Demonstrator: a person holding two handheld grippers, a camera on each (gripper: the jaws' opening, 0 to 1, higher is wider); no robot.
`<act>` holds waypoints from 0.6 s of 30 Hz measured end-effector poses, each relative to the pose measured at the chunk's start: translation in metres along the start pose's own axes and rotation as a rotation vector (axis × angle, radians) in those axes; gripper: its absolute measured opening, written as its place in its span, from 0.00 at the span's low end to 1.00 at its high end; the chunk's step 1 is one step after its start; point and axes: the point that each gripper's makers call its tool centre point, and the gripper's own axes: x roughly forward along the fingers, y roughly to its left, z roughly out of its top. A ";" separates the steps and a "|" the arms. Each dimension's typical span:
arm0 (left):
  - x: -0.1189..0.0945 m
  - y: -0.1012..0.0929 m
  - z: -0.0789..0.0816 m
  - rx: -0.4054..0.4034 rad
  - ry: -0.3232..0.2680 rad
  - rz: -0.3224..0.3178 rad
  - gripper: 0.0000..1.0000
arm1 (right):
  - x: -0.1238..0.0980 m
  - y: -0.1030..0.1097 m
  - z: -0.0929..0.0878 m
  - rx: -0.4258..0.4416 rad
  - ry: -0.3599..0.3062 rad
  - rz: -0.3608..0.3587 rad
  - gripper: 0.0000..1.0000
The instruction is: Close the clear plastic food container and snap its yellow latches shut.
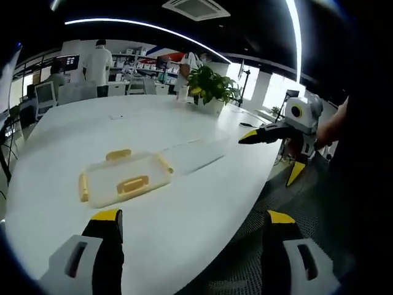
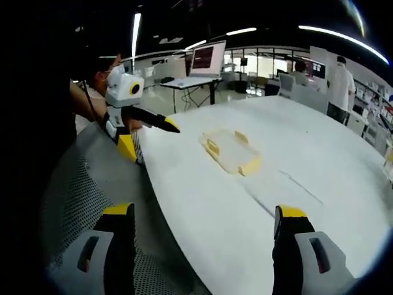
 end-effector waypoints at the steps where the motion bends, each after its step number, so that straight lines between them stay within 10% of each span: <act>1: 0.000 0.000 -0.001 0.004 0.004 0.001 0.92 | 0.001 -0.001 0.002 0.004 -0.009 0.000 0.93; 18: -0.004 0.020 0.011 0.014 0.028 0.006 0.81 | 0.022 -0.004 0.035 0.030 -0.082 0.013 0.91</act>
